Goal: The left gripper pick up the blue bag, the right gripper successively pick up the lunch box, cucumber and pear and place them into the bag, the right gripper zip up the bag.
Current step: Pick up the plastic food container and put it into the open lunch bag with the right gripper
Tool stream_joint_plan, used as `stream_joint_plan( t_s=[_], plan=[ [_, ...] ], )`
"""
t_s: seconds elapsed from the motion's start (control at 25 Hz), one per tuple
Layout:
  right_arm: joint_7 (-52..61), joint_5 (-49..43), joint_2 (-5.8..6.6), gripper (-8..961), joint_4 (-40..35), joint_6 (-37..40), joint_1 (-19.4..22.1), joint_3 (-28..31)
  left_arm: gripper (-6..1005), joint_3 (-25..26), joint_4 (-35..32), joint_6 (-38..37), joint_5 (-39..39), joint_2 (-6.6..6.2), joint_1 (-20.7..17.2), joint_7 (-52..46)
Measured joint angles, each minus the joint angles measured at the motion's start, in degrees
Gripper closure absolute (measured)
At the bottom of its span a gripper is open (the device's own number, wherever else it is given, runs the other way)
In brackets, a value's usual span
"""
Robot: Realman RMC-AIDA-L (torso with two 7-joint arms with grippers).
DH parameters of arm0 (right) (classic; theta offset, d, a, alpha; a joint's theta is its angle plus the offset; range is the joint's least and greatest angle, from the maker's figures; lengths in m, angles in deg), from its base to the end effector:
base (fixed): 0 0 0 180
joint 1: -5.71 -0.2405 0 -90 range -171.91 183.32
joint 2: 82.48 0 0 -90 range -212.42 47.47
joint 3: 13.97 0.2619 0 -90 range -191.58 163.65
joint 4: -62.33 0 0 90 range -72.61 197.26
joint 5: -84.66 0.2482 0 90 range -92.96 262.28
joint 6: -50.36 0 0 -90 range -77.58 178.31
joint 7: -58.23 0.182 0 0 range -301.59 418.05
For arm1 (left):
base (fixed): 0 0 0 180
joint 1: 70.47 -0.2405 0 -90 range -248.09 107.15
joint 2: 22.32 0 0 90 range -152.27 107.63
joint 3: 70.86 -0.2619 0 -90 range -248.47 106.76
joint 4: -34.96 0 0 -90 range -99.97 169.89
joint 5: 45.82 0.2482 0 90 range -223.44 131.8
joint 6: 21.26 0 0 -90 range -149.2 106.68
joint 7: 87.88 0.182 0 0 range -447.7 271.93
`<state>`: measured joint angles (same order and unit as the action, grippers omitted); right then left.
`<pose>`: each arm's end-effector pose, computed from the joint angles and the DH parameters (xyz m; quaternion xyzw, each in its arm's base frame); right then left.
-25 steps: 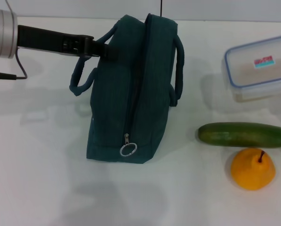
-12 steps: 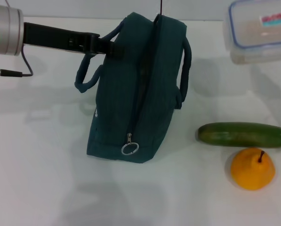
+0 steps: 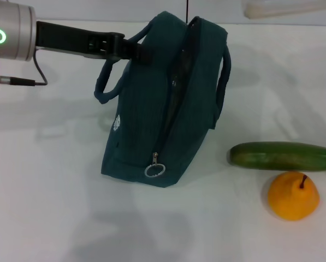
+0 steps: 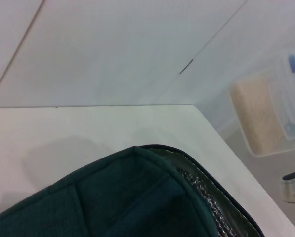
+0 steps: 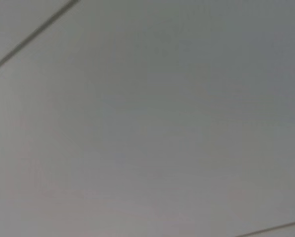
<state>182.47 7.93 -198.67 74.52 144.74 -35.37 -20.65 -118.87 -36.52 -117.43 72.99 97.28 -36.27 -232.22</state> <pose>0.2137 0.4176 -0.0063 0.3155 -0.5818 -0.7365 0.1402 -0.1649 0.4103 0.0420 -0.8656 -0.4582 -0.1869 0.0768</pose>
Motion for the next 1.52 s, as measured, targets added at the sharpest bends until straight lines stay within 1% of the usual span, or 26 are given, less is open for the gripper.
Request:
stream_joint_plan(
  t_s=[0.08, 0.12, 0.28, 0.52, 0.72, 1.0, 1.36, 1.52],
  plan=[
    [-0.11, 0.00, 0.00, 857, 0.28, -0.40, -0.61, 0.00, 941, -0.03, 0.10, 0.27, -0.23, 0.09, 0.20, -0.17],
    [-0.54, -0.01, 0.00, 857, 1.15, -1.77, -2.06, -0.18, 941, -0.07, 0.12, 0.47, -0.52, 0.12, 0.25, -0.32],
    [-2.13, -1.28, 0.00, 857, 2.28, -4.62, -4.12, -0.37, 941, -0.45, 0.08, 1.33, -2.40, 0.15, 0.26, -0.53],
    [-4.18, -5.22, 0.00, 857, 3.17, -10.13, -6.06, -0.07, 941, -1.39, 0.41, 2.51, -3.16, 0.07, 0.17, -0.56],
    [-7.03, -7.68, 0.00, 858, 4.02, -13.00, -6.98, -0.01, 941, -1.40, 0.50, 3.08, -4.19, 0.03, -0.17, -1.19],
    [-7.43, -12.55, 0.01, 858, 3.54, -13.95, -5.76, -0.09, 941, -2.09, 0.76, 3.59, -4.51, 0.01, 0.19, -2.38],
    [-7.43, -16.63, -0.01, 858, 3.24, -12.58, -1.39, -0.07, 941, -2.05, 1.99, 7.16, -6.56, -0.15, 0.36, -1.92],
    [-7.43, -16.74, 0.01, 858, 2.67, -12.24, -0.47, -0.20, 941, -2.14, 2.96, 7.52, -7.06, -0.15, 0.53, -1.41]
  ],
)
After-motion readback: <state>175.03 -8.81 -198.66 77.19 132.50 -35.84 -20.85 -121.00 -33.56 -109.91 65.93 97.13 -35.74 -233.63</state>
